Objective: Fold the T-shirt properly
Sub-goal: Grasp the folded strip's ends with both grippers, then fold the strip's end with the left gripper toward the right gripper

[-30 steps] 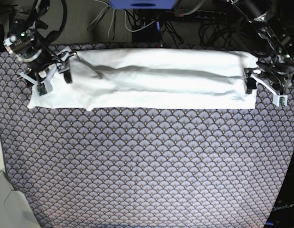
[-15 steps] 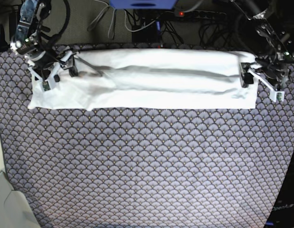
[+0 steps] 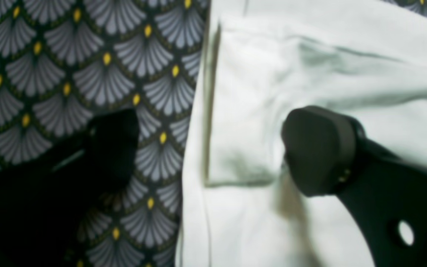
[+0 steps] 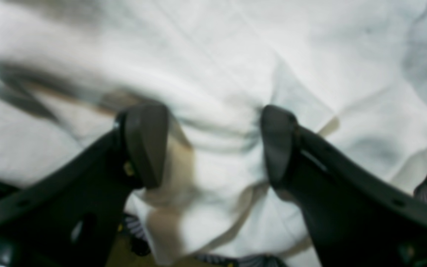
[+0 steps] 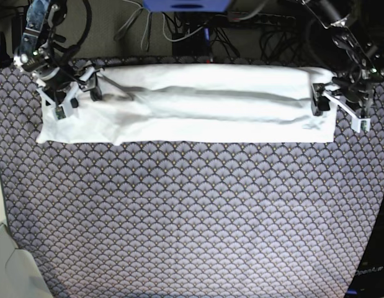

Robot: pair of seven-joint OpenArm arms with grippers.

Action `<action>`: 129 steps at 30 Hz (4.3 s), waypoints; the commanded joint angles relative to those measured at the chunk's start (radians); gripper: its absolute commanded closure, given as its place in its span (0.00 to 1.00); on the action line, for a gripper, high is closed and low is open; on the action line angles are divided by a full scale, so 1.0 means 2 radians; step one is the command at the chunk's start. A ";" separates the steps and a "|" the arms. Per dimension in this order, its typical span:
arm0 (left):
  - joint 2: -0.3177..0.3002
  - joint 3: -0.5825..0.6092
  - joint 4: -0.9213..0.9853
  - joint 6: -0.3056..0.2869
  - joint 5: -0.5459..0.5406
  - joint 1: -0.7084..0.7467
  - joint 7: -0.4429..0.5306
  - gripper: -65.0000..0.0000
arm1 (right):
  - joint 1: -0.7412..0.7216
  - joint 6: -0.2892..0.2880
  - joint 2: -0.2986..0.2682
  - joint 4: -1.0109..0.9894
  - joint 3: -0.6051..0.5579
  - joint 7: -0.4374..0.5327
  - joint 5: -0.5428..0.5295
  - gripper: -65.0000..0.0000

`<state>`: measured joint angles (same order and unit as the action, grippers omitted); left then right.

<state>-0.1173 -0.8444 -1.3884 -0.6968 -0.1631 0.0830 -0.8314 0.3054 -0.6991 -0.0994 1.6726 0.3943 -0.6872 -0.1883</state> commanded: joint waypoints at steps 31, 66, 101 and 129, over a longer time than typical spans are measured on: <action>0.035 0.056 0.007 -0.001 0.006 0.013 -0.024 0.75 | -0.007 0.000 -0.004 0.003 0.001 -0.004 0.003 0.37; 0.137 0.178 -0.299 0.010 0.277 0.043 -0.023 1.00 | -0.007 0.000 -0.011 0.006 -0.026 -0.004 0.003 0.37; 0.137 0.535 -0.292 0.398 -0.010 0.072 -0.023 0.99 | -0.007 0.000 -0.028 0.003 -0.026 -0.004 0.003 0.37; 0.137 0.593 -0.198 0.393 -0.086 0.023 -0.018 0.64 | -0.007 0.000 -0.028 0.003 -0.026 -0.004 0.003 0.37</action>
<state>0.1448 0.3393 -1.7668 0.1009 -0.3302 0.1421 -0.8864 0.2939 -0.6956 -0.1436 1.6695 0.3370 -0.6949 -0.1844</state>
